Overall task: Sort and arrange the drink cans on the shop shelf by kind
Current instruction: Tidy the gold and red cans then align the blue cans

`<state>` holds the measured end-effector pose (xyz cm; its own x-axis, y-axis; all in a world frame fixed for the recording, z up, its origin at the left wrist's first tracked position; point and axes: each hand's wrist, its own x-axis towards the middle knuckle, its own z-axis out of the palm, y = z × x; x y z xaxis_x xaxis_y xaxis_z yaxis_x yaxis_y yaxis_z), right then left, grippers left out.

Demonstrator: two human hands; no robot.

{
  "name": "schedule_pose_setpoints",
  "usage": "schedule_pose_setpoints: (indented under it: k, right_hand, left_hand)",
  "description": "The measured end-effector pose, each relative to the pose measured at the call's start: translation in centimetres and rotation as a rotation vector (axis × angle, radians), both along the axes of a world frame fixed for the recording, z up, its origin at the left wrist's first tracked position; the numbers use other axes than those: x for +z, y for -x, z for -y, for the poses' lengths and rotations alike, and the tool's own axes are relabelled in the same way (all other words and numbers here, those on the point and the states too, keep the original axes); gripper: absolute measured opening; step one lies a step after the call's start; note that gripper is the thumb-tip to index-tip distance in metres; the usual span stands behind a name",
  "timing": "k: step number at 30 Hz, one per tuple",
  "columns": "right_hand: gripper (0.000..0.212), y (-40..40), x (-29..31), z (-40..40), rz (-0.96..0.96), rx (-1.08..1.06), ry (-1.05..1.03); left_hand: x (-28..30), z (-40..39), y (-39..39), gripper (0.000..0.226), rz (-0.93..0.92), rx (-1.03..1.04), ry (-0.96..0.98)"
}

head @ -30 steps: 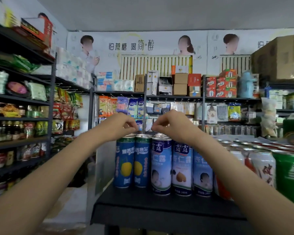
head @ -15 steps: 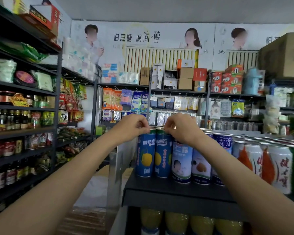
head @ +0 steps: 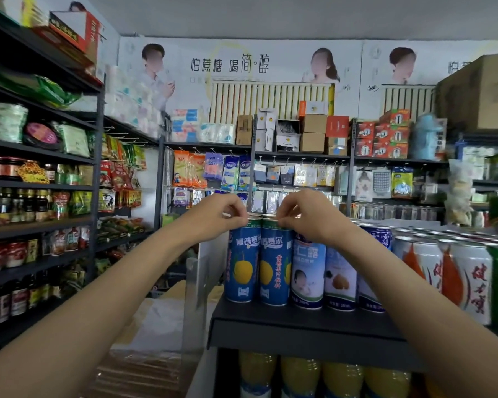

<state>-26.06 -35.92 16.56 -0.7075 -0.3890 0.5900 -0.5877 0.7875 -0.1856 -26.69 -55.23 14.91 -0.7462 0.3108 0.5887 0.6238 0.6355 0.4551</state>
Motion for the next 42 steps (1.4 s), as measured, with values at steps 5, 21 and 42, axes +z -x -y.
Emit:
schedule_pose_setpoints:
  k: [5,21,42]
  right_hand:
    - [0.006,1.0,1.6,-1.0,0.027,0.102,0.176]
    - [0.017,8.8,3.5,2.0,0.096,-0.053,-0.266]
    - [0.008,6.4,5.3,-4.1,0.099,0.014,0.005]
  left_hand:
    - [1.8,0.3,0.4,0.006,-0.082,-0.019,-0.076]
    - [4.3,-0.9,7.7,0.013,-0.078,0.218,0.547]
    - [6.3,-5.0,5.2,0.016,-0.023,0.047,0.372]
